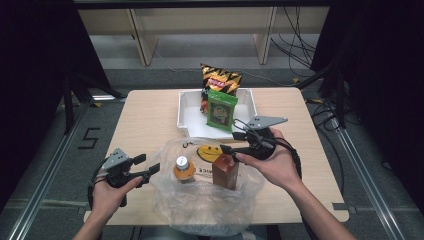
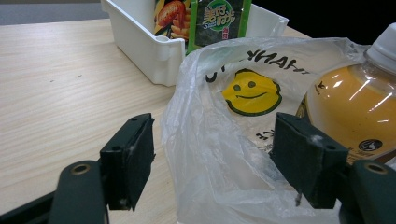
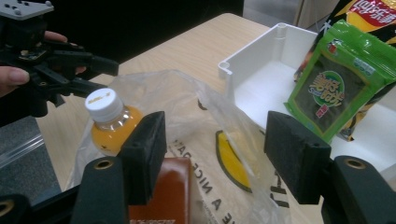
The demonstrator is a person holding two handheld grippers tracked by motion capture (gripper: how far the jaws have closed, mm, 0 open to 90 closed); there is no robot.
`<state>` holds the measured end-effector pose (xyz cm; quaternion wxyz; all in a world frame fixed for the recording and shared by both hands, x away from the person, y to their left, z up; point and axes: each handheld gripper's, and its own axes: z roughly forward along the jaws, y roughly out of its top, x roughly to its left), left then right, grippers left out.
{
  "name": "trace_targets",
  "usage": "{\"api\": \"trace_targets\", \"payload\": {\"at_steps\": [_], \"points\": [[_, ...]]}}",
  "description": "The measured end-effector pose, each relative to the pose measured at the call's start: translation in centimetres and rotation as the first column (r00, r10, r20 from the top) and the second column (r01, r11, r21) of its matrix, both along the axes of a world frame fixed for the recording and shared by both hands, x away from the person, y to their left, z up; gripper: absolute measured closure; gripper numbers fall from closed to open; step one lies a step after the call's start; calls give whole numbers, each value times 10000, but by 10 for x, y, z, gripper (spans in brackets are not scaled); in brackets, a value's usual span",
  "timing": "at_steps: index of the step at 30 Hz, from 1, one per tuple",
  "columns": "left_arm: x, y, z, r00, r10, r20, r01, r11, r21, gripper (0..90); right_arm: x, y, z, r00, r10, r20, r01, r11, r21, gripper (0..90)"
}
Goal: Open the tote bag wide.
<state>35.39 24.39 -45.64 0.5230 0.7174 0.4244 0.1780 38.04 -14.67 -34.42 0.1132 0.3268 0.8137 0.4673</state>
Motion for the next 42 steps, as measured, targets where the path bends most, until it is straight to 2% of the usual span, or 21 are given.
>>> {"api": "trace_targets", "payload": {"at_steps": [2, 5, 7, 8, 11, 15, 17, 18, 21, 22, 24, 26, 28, 29, 31, 32, 33, 37, 38, 40, 42], "points": [[0, 0, 0, 10000, -30, 24, 30, 10000, -23, 294, -2, 2, -1, 9996, 192, 201, -191, 9998, -66, 386], [0, 0, 0, 10000, -25, 26, 25, 10000, -18, 294, -6, 5, -2, 9999, 170, 33, -170, 9998, 105, 385], [0, 0, 0, 10000, -31, 36, 31, 10000, 13, 294, -6, 5, -1, 9996, 258, 154, -255, 9996, -155, 379], [0, 0, 0, 10000, -24, 40, 24, 10000, 24, 294, -7, 7, -2, 9996, 278, 79, -278, 9996, 38, 375], [0, 0, 0, 10000, -19, 20, 19, 10000, -7, 294, -7, 7, -2, 9991, 377, 195, -374, 9992, -150, 360], [0, 0, 0, 10000, 24, -13, -24, 10000, -78, 294, -11, 10, -4, 9994, 348, 86, -347, 9993, -118, 342], [0, 0, 0, 10000, 37, -25, -37, 9999, -96, 294, -12, 10, -5, 9988, 313, 373, -305, 9993, -218, 335], [0, 0, 0, 10000, -13, 27, 13, 10000, -16, 294, -14, 11, -4, 9993, 362, 50, -361, 9992, -164, 331], [0, 0, 0, 10000, 47, -28, -47, 9999, -106, 294, -16, 14, -6, 9991, 427, 60, -426, 9990, -126, 323], [0, 0, 0, 10000, 78, -32, -79, 9999, -101, 294, -16, 13, -5, 9984, 517, 208, -510, 9982, -301, 321], [0, 0, 0, 10000, 40, -32, -40, 9999, -111, 294, -19, 16, -6, 9988, 481, 26, -480, 9987, -183, 320], [0, 0, 0, 10000, 39, -36, -39, 9999, -117, 294, -19, 16, -8, 9975, 667, 219, -660, 9972, -346, 316], [0, 0, 0, 10000, 45, -39, -46, 9999, -123, 294, -21, 17, -10, 9982, 600, 50, -599, 9980, -223, 312], [0, 0, 0, 10000, 44, -37, -45, 9999, -126, 294, -20, 17, -10, 9976, 636, 256, -627, 9975, -336, 310], [0, 0, 0, 10000, 63, -33, -63, 9999, -113, 294, -23, 18, -11, 9992, 358, 198, -354, 9992, -171, 310], [0, 0, 0, 10000, 48, -40, -49, 9999, -109, 294, -23, 17, -11, 9987, 494, 146, -491, 9985, -228, 309], [0, 0, 0, 10000, 38, -40, -38, 9999, -100, 294, -22, 16, -11, 9976, 566, 400, -556, 9981, -248, 308], [0, 0, 0, 10000, 16, -14, -16, 10000, 8, 294, -26, 17, -7, 9984, 553, 136, -550, 9983, -177, 296], [0, 0, 0, 10000, 6, 4, -6, 10000, -13, 294, -24, 17, -9, 9972, 559, 496, -548, 9982, -241, 288], [0, 0, 0, 10000, 3, 3, -3, 10000, -26, 294, -27, 18, -10, 9987, 490, 107, -487, 9985, -257, 283], [0, 0, 0, 10000, 33, -28, -33, 10000, -2, 294, -25, 18, -12, 9977, 644, 216, -637, 9974, -333, 282]]}}
